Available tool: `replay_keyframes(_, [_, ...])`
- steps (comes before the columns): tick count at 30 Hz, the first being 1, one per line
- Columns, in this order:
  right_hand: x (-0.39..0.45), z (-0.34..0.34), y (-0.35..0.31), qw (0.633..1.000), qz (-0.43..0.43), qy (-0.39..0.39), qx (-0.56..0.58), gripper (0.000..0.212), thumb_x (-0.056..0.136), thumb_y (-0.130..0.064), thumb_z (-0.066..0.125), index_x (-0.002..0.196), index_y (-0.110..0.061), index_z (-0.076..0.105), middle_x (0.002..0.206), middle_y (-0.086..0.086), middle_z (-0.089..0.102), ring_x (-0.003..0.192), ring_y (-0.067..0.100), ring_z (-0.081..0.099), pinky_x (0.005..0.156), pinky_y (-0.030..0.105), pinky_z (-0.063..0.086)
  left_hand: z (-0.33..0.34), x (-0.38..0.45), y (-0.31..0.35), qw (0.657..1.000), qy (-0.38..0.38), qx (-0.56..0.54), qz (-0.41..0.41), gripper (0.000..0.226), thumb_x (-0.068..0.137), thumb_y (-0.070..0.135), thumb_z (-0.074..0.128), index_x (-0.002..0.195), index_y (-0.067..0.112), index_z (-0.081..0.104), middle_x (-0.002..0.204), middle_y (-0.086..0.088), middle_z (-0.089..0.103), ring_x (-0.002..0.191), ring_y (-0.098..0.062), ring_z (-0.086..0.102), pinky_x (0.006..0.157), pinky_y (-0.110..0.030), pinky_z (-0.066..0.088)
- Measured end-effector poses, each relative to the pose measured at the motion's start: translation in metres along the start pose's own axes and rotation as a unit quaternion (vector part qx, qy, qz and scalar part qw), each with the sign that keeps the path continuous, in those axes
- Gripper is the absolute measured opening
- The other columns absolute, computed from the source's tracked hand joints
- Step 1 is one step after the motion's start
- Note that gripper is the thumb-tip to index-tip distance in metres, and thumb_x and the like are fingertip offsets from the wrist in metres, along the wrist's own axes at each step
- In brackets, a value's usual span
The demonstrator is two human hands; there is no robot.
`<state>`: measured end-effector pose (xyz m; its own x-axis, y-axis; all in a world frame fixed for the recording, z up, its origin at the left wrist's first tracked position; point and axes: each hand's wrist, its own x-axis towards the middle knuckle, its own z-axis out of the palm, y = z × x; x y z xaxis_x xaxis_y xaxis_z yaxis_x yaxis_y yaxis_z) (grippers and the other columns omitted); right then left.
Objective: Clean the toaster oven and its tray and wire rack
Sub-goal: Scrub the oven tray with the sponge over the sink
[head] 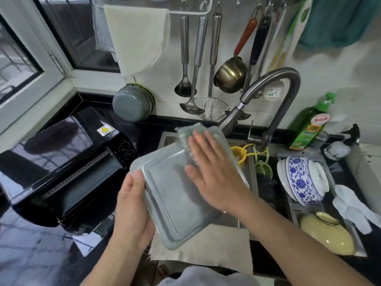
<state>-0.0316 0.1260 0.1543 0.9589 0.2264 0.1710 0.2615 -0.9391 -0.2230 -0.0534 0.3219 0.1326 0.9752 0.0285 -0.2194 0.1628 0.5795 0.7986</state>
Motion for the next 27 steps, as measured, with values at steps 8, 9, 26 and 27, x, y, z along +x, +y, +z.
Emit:
replay_keyframes(8, [0.001,-0.014,0.038,0.976,0.099,0.116,0.156,0.067,0.102,-0.056,0.025,0.159,-0.022,0.022,0.162,-0.012,0.018,0.15,0.007,0.009,0.119,0.024,0.007,-0.011,0.011,0.022,0.999,-0.011,0.042,0.007,0.038,0.103,0.047,0.058,0.13,0.023,0.069,0.132,-0.01,0.071,0.115,-0.025,0.072,0.087,-0.039,0.061])
replay_keyframes(9, [0.001,-0.017,0.037,0.975,0.107,0.126,0.15,0.066,0.101,-0.055,0.027,0.157,-0.019,0.029,0.158,-0.009,0.025,0.147,0.011,0.015,0.118,0.026,0.011,-0.011,0.011,0.023,0.999,-0.02,0.046,0.002,0.04,0.102,0.048,0.06,0.131,0.022,0.068,0.132,-0.011,0.071,0.116,-0.026,0.071,0.088,-0.041,0.06])
replay_keyframes(26, [-0.048,0.014,-0.03,0.99,-0.133,-0.008,-0.047,0.061,0.107,-0.05,0.027,0.159,-0.017,0.022,0.168,0.0,0.01,0.155,0.019,0.001,0.125,0.037,-0.004,-0.003,0.019,0.021,0.997,0.065,-0.034,-0.026,0.029,0.107,0.032,0.056,0.127,0.015,0.069,0.133,-0.016,0.069,0.12,-0.034,0.068,0.1,-0.054,0.056])
replay_keyframes(27, [-0.035,0.006,-0.017,0.996,-0.063,0.008,-0.06,0.063,0.108,-0.051,0.021,0.16,-0.017,0.012,0.169,0.001,0.001,0.154,0.018,-0.008,0.124,0.037,-0.01,-0.003,0.019,0.022,0.997,0.068,-0.031,-0.028,0.03,0.105,0.03,0.06,0.129,0.014,0.068,0.13,-0.014,0.071,0.118,-0.032,0.07,0.096,-0.052,0.058])
